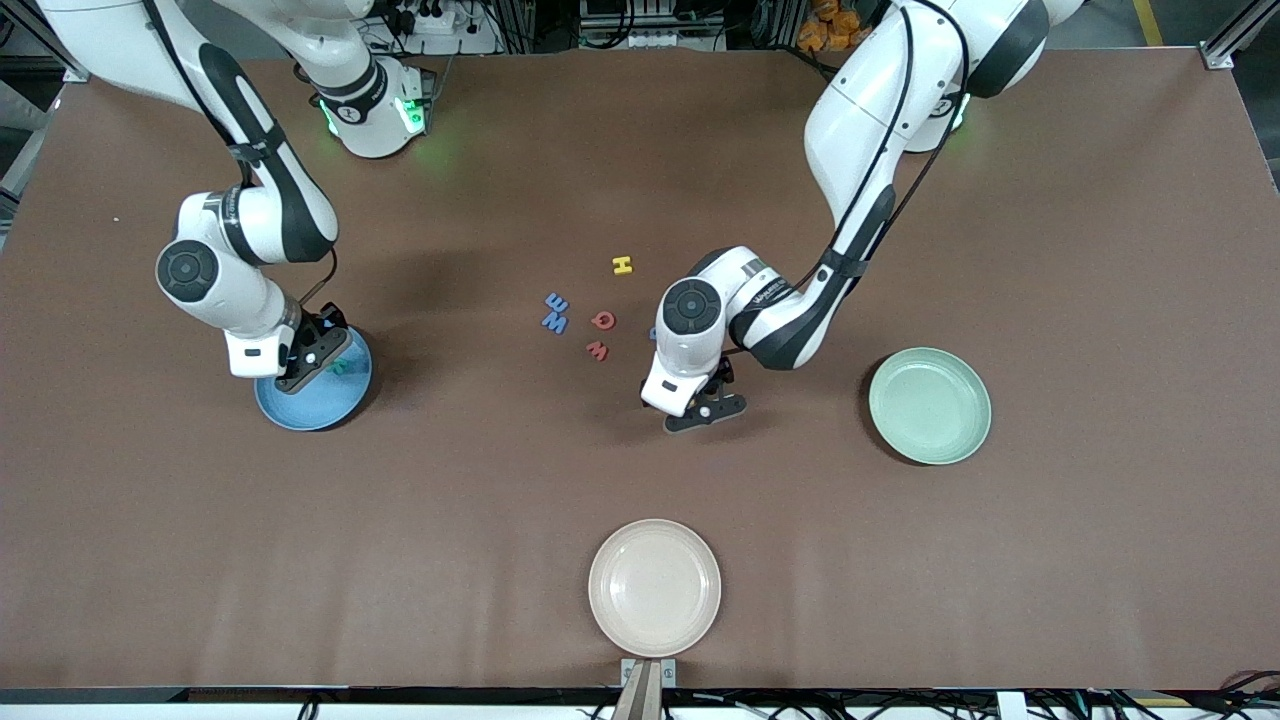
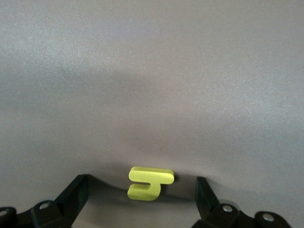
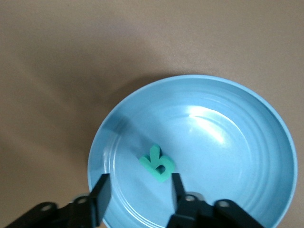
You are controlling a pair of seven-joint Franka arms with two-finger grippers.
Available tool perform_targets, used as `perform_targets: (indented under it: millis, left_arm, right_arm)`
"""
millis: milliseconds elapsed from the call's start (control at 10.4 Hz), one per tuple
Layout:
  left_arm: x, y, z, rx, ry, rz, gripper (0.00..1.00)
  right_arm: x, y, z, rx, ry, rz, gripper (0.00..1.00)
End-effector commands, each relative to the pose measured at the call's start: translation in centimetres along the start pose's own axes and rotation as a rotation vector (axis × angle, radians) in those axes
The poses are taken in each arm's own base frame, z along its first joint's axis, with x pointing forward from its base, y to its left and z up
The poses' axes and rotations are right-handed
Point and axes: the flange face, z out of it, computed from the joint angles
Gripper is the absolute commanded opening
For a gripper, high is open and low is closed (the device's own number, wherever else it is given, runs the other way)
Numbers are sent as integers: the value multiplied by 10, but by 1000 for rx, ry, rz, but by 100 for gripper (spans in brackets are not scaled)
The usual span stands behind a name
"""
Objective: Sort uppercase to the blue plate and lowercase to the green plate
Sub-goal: 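Place the teal R on the blue plate while the left gripper carries the h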
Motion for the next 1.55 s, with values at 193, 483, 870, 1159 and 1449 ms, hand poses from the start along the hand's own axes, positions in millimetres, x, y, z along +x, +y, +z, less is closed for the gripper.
perform_targets:
  millis: [193,483,870,1159,1449]
  left_arm:
    - [-7,9,5,9,30,14,0]
    - [-8,8,7,13,28,11,0]
    - [7,1,-4,18,53,-11,0]
    - [18,-4,-10,16,62,-26,0]
    - [50,-16,-53,-14,109,-73,0]
  right_arm:
    - [14,-16,-11,23,-15,35,69]
    - [33,-50,-37,42,-47,170,69]
    - [64,-106,-66,16,-62,358,68]
    - [92,-175,-78,-17,-78,553,67]
    - [105,-209,-75,-30,-73,679,67]
